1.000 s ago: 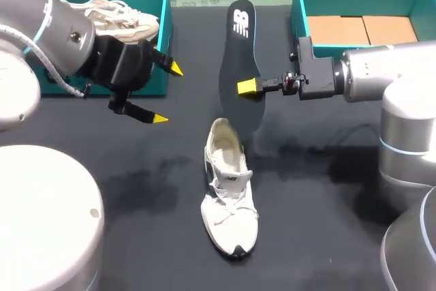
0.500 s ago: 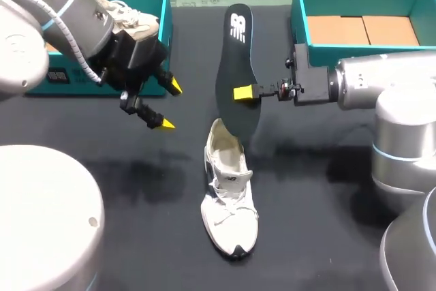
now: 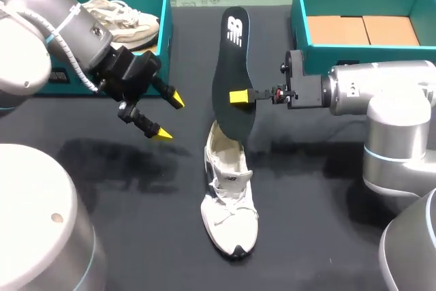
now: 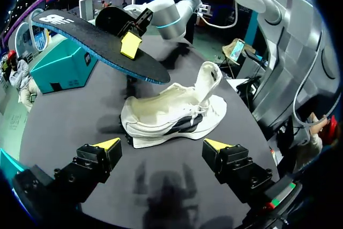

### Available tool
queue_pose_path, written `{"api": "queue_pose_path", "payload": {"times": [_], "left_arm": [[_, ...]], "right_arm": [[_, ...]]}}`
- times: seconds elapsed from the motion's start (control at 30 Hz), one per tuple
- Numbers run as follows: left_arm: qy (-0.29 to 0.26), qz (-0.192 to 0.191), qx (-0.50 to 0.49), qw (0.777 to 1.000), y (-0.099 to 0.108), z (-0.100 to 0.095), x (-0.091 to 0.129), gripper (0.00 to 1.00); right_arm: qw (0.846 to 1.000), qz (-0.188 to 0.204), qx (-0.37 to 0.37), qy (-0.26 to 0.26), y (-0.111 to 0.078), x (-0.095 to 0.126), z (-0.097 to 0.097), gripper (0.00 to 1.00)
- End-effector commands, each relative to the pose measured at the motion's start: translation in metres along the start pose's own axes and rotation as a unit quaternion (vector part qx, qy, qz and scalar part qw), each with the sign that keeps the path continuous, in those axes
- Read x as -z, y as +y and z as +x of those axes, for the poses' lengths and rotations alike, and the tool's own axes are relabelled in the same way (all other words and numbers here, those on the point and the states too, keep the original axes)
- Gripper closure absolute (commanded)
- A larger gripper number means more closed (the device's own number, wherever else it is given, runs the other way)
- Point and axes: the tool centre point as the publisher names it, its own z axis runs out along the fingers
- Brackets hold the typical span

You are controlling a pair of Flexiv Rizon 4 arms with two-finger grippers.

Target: Take the shoe out of the shoebox, open the shoe tongue, remove and reinsert the insole, then place the shoe into the shoebox

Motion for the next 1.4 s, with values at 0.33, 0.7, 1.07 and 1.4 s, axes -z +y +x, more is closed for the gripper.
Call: {"api": "queue_pose_path", "payload": {"times": [0.33, 0.7, 1.07, 1.4], "left_arm": [[-0.011, 0.02, -0.034, 0.999, 0.024, 0.009, -0.037, 0.0], [-0.062, -0.031, 0.04, 0.997, 0.013, 0.006, -0.045, 0.0], [-0.051, -0.025, 0.043, 0.997, 0.014, 0.002, -0.055, 0.0], [-0.042, -0.042, 0.042, 0.997, 0.016, -0.002, -0.072, 0.0]], "right_arm": [[0.999, -0.017, 0.025, 0.033, -0.012, -0.01, -0.018, 1.0], [0.998, -0.031, 0.044, 0.034, -0.017, -0.016, -0.018, 1.0], [0.998, -0.033, 0.045, 0.037, -0.019, -0.017, -0.02, 1.0], [0.996, -0.041, 0.067, 0.051, -0.026, -0.021, -0.026, 1.0]]}}
